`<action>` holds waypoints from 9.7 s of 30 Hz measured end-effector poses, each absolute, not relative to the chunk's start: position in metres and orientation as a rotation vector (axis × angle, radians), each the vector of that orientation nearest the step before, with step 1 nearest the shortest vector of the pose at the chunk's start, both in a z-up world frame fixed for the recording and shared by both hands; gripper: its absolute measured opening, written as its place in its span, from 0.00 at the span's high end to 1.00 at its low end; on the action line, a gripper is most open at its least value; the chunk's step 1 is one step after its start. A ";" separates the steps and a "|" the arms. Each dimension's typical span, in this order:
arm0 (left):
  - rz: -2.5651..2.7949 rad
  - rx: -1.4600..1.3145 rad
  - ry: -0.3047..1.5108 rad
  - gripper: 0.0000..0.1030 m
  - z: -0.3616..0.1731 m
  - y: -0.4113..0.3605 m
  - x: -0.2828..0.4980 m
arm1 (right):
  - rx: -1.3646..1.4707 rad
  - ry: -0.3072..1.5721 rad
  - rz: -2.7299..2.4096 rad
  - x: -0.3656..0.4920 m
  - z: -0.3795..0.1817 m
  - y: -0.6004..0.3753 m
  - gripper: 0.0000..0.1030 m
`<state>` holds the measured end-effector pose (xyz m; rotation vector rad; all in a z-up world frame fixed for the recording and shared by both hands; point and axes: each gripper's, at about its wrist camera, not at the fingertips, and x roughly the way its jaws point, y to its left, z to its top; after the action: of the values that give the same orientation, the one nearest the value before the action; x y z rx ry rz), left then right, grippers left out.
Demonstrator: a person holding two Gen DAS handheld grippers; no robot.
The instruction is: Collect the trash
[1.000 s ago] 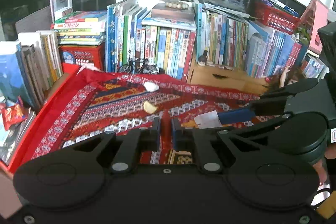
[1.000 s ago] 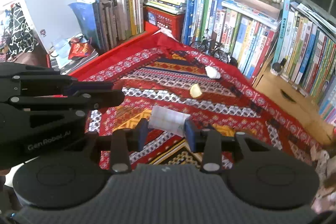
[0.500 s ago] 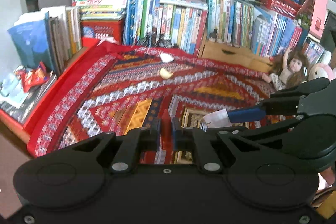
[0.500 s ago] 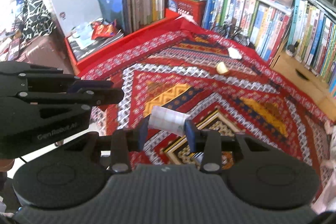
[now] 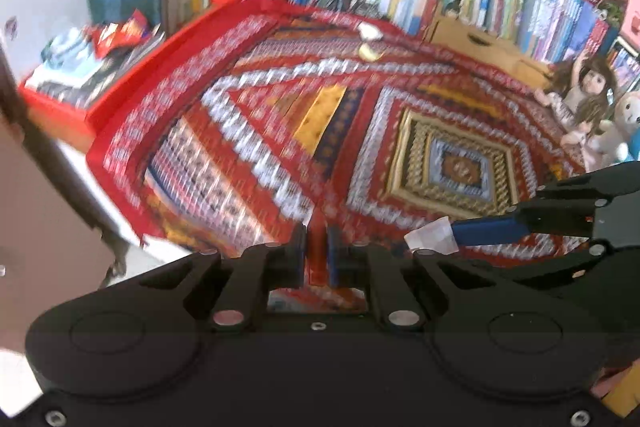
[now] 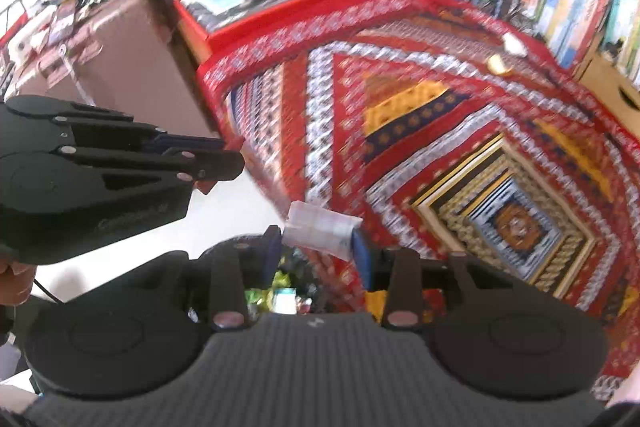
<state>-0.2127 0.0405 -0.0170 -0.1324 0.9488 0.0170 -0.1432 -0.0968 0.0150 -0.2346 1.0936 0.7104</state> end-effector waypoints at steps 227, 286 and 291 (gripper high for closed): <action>0.127 -0.161 1.040 0.71 -0.078 0.058 -0.249 | 0.238 1.426 0.483 -0.130 -0.033 -0.107 0.68; 0.215 -0.209 1.264 0.39 -0.173 0.083 -0.256 | 0.252 1.531 0.395 -0.166 -0.119 -0.082 0.35; 0.212 -0.209 1.267 0.37 -0.173 0.082 -0.257 | 0.256 1.526 0.394 -0.167 -0.118 -0.085 0.34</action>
<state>-0.2567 0.0821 -0.1729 -0.2091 1.2667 0.2122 -0.1666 -0.0851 -0.1182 0.2561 1.5265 0.3938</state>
